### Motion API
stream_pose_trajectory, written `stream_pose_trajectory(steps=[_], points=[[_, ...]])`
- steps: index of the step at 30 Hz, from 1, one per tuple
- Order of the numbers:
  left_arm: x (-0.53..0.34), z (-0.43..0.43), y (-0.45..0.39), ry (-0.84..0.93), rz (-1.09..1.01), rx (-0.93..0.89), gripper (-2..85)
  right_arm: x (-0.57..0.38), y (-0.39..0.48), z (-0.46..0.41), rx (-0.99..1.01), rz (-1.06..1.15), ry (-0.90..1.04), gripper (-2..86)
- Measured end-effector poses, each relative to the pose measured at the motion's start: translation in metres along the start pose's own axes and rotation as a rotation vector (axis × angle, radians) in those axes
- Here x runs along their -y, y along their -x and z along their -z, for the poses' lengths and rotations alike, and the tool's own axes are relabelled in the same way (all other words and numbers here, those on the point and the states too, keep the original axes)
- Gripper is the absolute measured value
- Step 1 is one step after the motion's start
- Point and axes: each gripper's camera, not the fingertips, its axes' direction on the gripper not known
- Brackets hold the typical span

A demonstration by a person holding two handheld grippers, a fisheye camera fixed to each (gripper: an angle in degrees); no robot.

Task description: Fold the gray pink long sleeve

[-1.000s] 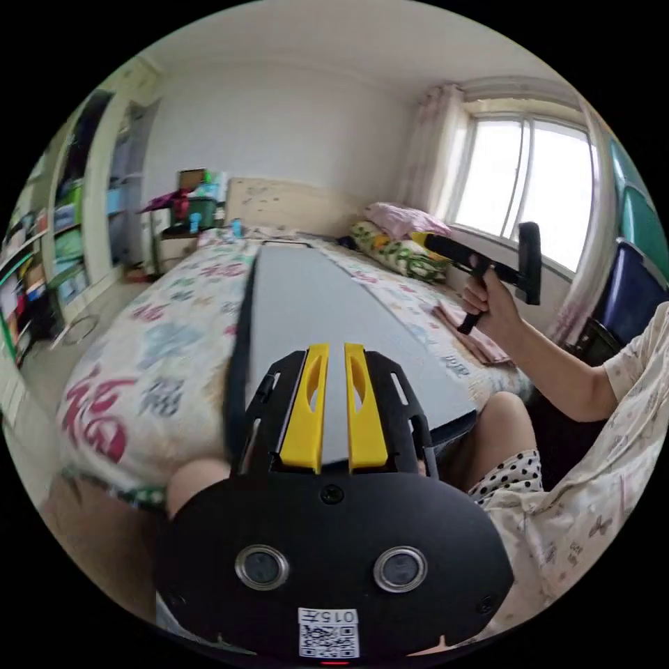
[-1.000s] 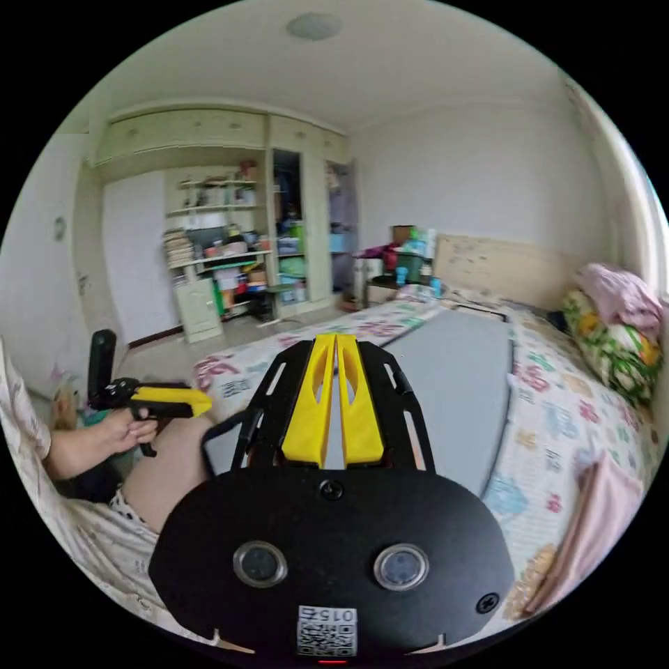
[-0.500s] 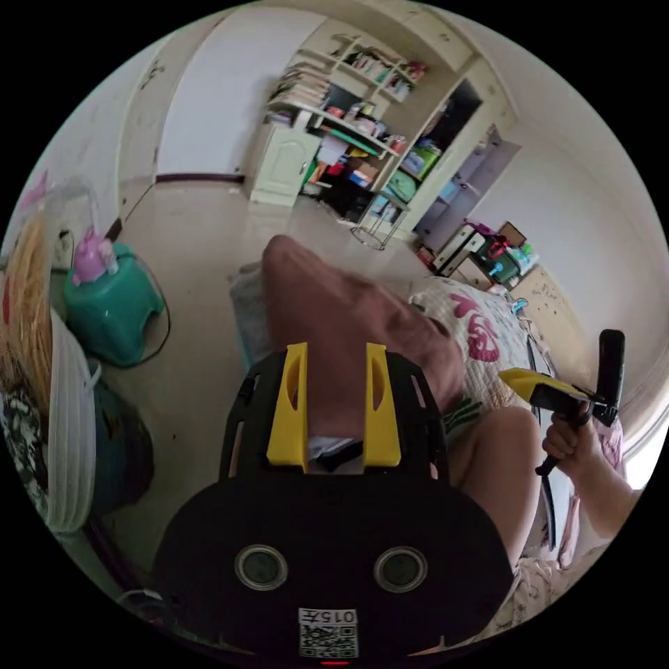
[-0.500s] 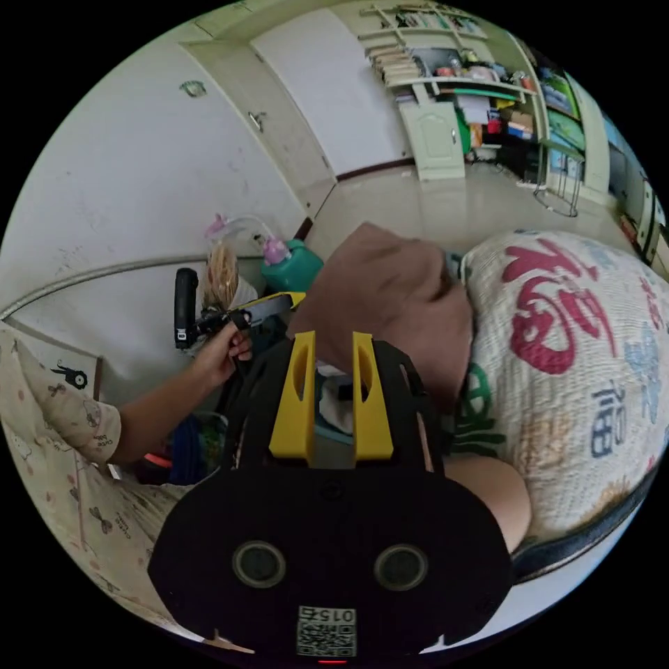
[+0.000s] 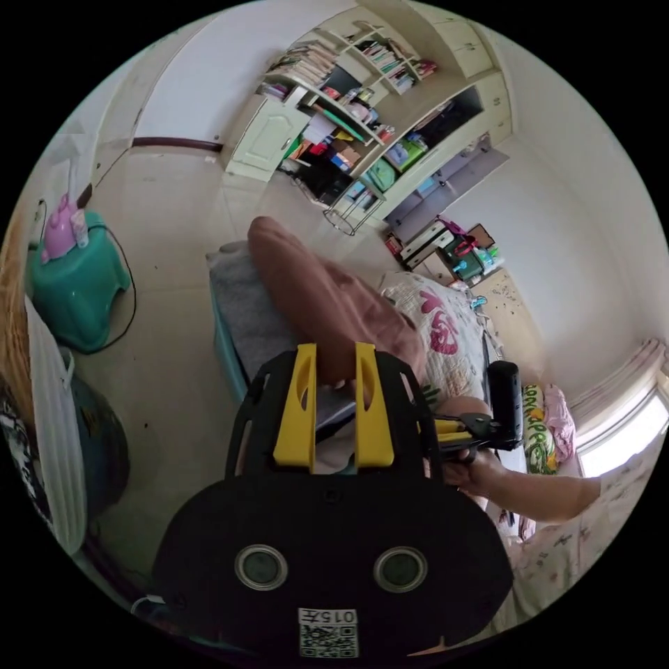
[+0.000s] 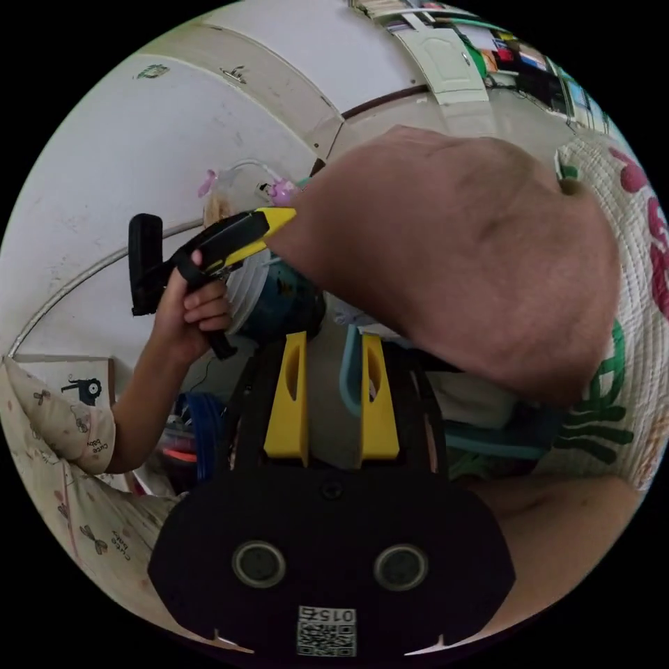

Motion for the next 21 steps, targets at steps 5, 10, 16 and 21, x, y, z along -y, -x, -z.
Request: stream_pose_trajectory(steps=[5, 10, 16, 21], points=[[-0.006, 0.001, 0.013, -0.062, -0.045, -0.146, 6.3, -0.023, 0.029, -0.003, -0.234, 0.156, -0.133, 12.3], [-0.019, -0.016, 0.039, -0.118, -0.025, -0.231, 5.7, -0.055, 0.011, -0.005, -0.389, 0.174, -0.182, 11.0], [-0.033, -0.044, 0.068, -0.162, 0.014, -0.304, 5.4, -0.052, 0.005, -0.021, -0.514, 0.166, -0.147, 14.0], [-0.026, -0.086, 0.085, -0.13, 0.022, -0.39, 6.2, -0.028, -0.035, -0.051, -0.433, 0.036, 0.036, 5.5]])
